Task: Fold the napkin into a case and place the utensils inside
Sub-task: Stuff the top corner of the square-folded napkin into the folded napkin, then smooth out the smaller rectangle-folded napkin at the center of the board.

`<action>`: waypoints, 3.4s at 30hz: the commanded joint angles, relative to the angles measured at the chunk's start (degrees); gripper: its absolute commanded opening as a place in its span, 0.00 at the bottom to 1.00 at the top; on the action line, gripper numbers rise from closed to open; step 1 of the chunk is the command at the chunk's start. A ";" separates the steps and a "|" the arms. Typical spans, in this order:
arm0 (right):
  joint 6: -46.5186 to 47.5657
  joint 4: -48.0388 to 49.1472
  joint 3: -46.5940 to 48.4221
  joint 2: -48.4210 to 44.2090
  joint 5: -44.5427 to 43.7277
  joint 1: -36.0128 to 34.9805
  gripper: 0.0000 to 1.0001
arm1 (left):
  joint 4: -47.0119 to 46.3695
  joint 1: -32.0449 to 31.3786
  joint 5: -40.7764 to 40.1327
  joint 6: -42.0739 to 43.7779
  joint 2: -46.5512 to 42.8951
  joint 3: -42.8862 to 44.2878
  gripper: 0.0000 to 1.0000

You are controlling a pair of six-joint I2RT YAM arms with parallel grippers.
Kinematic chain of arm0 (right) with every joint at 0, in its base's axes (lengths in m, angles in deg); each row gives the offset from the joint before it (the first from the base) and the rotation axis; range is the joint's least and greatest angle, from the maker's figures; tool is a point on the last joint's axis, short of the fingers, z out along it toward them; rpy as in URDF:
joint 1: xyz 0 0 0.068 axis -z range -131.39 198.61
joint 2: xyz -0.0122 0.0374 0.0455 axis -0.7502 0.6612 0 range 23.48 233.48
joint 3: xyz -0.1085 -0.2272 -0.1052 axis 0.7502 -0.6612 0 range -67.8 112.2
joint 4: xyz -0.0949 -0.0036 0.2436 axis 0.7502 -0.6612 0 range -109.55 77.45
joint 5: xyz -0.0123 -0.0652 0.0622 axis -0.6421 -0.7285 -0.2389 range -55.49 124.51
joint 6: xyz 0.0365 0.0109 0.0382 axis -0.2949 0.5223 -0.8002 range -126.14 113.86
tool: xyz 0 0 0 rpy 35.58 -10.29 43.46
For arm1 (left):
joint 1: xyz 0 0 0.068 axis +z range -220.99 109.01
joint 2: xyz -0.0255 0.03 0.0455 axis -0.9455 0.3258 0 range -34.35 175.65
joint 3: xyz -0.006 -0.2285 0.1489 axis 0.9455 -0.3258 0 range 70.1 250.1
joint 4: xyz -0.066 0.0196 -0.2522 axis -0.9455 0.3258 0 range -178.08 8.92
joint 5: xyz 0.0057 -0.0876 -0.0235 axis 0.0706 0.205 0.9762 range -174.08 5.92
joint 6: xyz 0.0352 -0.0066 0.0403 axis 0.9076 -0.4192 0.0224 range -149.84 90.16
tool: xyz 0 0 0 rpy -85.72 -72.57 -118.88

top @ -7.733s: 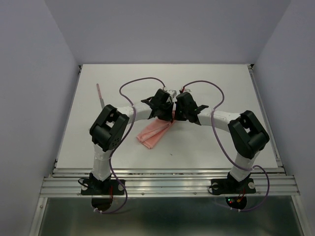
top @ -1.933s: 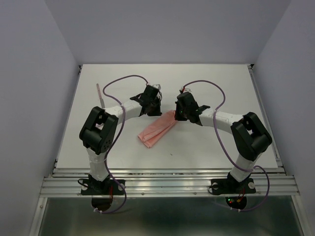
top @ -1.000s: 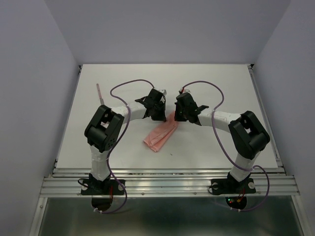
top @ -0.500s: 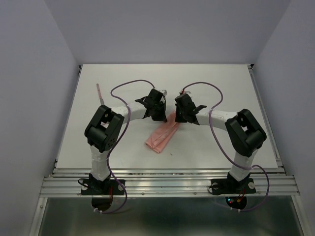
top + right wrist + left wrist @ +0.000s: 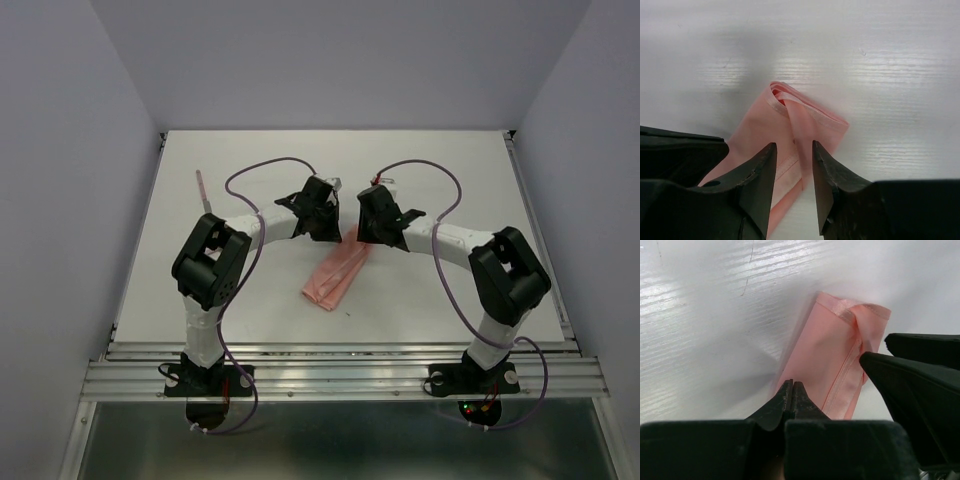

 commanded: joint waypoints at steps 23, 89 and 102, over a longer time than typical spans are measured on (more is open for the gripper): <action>0.99 -0.76 2.15 -1.30 0.29 1.12 0.30 | -3.50 -2.68 3.55 -0.08 -1.76 2.88 0.00; 0.64 0.47 -0.04 -2.44 1.18 1.12 0.01 | -16.07 -4.00 9.27 -9.93 3.97 3.41 0.00; 0.46 0.47 0.04 -2.35 0.65 1.12 0.01 | -9.04 -3.47 8.30 -6.41 -2.37 2.35 0.00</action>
